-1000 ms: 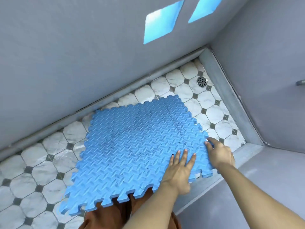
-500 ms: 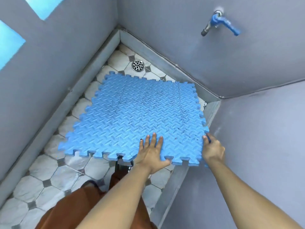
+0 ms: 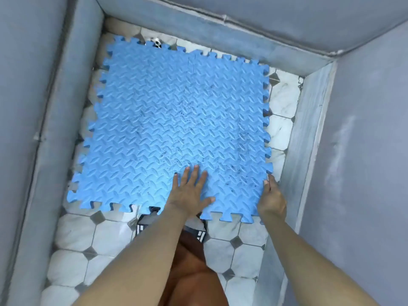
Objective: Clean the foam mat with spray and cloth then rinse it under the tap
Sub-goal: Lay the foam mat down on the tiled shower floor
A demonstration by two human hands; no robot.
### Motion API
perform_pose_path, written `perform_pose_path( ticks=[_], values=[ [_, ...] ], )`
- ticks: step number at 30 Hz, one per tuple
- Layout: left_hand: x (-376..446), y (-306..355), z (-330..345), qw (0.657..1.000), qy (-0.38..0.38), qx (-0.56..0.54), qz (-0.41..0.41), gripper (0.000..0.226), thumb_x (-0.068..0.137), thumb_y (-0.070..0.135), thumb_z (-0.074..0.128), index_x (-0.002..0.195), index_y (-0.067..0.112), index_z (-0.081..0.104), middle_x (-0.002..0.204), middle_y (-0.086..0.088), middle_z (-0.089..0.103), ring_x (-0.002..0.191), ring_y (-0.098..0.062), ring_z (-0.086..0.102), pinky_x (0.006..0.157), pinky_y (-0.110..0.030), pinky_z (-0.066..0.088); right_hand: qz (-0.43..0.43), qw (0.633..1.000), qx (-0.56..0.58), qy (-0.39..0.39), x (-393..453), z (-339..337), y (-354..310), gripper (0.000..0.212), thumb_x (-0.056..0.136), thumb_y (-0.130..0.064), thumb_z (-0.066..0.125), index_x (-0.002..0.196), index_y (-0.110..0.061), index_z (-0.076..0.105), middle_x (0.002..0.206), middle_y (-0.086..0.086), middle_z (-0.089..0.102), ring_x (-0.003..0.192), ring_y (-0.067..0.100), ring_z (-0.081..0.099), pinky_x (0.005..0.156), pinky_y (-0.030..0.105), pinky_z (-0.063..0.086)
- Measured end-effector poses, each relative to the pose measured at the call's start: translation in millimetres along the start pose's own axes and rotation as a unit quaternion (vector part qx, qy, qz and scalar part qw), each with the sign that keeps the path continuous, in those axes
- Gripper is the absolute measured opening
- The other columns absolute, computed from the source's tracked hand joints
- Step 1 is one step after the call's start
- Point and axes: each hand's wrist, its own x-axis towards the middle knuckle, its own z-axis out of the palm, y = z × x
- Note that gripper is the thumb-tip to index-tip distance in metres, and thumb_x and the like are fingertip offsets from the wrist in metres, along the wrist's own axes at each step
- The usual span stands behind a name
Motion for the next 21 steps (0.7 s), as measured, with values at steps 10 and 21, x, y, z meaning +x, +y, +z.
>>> perform_pose_path(
  ticks=[10, 21],
  values=[
    [87, -177, 42, 0.972, 0.043, -0.019, -0.232, 0.125, 0.072, 0.067, 0.064, 0.145, 0.029, -0.030, 0.151, -0.006, -0.039, 0.143, -0.040, -0.017, 0.106, -0.072, 0.016, 0.013, 0.998, -0.021, 0.049, 64, 135, 43, 0.071, 0.100, -0.046, 0.041, 0.157, -0.021, 0.007, 0.147, 0.024, 0.030, 0.133, 0.040, 0.036, 0.099, 0.053, 0.039],
    [90, -191, 21, 0.984, 0.058, -0.006, -0.167, 0.123, 0.073, 0.058, 0.071, 0.146, 0.033, -0.025, 0.154, -0.001, -0.035, 0.145, -0.035, -0.017, 0.108, -0.067, 0.022, -0.144, 0.959, -0.218, -0.108, 55, 148, 35, 0.082, 0.094, -0.066, 0.033, 0.150, -0.038, -0.019, 0.161, 0.004, -0.024, 0.150, 0.031, -0.011, 0.119, 0.054, 0.017]
  ],
)
